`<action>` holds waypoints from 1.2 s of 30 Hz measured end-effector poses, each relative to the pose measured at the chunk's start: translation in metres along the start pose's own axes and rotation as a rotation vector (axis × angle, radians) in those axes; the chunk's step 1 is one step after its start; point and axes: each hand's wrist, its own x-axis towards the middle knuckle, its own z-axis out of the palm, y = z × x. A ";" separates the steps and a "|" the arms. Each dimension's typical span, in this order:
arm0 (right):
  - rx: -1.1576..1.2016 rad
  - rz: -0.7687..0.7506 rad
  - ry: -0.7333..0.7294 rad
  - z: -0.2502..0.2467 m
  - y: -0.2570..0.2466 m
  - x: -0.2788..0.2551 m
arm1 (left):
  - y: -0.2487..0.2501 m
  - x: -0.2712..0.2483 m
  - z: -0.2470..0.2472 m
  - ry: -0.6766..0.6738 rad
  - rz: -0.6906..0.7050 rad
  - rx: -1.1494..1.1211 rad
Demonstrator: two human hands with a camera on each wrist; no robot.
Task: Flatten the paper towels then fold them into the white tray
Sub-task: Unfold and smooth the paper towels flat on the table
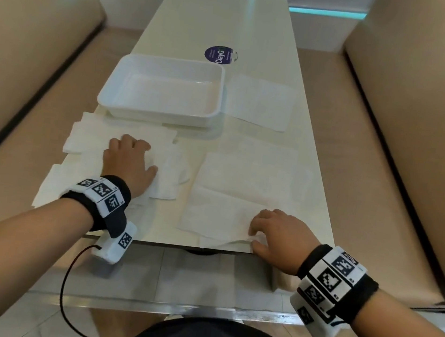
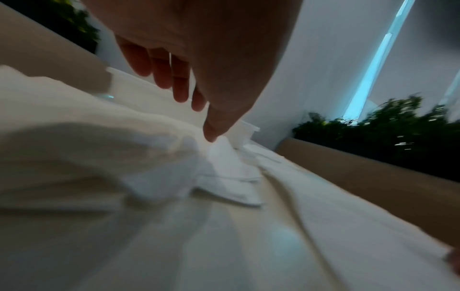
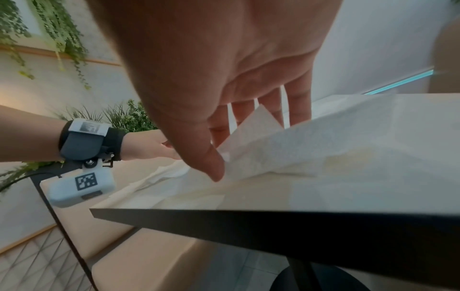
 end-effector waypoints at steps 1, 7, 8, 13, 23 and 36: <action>0.007 0.006 -0.007 -0.002 0.001 0.001 | 0.008 -0.004 -0.001 -0.003 0.089 -0.081; 0.095 0.051 -0.028 -0.020 0.011 0.002 | 0.056 -0.039 -0.006 -0.445 0.628 -0.232; 0.096 0.058 -0.030 -0.021 0.013 0.001 | 0.058 -0.042 -0.003 -0.486 0.670 -0.194; 0.127 0.095 -0.009 -0.024 0.020 -0.005 | 0.055 -0.049 0.004 -0.603 0.698 -0.106; 0.251 0.149 0.152 -0.028 0.027 -0.008 | 0.058 -0.045 -0.002 -0.400 0.609 -0.370; 0.805 0.300 0.418 -0.059 0.061 0.041 | 0.068 0.002 -0.005 -0.373 0.199 -0.732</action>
